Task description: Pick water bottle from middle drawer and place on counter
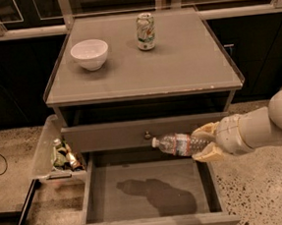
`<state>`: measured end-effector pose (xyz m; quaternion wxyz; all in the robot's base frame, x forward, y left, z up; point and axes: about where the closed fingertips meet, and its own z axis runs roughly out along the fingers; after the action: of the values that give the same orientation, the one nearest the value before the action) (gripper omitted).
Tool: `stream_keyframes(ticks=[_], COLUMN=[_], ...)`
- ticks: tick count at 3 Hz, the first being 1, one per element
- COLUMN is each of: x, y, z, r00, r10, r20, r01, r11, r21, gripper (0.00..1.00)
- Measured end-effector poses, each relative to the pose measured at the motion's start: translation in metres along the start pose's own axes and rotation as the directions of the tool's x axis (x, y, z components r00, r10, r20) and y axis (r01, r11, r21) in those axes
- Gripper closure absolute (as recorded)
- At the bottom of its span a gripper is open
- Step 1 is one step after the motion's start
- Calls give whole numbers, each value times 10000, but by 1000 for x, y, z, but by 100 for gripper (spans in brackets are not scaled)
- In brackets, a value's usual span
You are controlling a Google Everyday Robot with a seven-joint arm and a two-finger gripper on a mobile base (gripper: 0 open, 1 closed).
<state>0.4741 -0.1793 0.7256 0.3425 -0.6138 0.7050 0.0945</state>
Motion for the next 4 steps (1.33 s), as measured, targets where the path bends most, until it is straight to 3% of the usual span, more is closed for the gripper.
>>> stream_keyframes(ticks=[1,2,3,4], x=[0,-34,-77,-120], y=[0,-17,-46,-90], z=[0,-26,-57,-89], r00=[10000,9956,9806,9621], r10=[0,-937,-1953,-2723], r20=[0,84,145,-175], r01=[0,932,1936,2722], r11=[10000,9946,9778,9533], r21=[0,463,800,1306], gripper=[100,100,100,100])
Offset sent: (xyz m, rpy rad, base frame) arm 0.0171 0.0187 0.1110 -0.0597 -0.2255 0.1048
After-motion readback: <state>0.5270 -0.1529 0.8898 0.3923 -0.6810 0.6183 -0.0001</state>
